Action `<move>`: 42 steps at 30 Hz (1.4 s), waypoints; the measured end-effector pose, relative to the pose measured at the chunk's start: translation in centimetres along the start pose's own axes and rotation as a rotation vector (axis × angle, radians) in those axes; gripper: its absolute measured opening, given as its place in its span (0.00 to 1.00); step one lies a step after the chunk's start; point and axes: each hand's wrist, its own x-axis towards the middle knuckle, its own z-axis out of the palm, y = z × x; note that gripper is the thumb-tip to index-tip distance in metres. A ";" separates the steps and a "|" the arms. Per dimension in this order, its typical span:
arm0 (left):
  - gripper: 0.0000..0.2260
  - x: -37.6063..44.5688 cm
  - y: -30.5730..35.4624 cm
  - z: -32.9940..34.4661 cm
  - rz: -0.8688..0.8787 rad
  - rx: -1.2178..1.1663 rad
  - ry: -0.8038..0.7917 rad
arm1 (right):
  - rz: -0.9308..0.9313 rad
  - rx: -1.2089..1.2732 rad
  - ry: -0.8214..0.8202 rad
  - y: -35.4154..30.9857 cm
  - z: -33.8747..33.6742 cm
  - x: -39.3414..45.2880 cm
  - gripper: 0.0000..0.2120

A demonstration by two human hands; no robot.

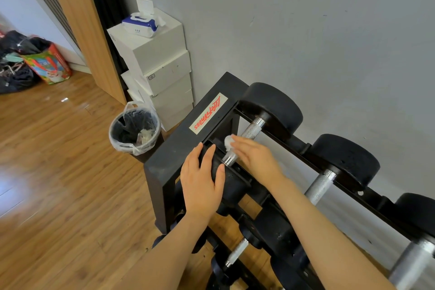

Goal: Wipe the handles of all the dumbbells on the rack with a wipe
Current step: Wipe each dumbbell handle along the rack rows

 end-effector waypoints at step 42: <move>0.20 -2.3 4.3 -2.3 0.092 0.117 -0.109 | 0.304 0.107 0.439 -1.0 -3.1 -9.7 0.14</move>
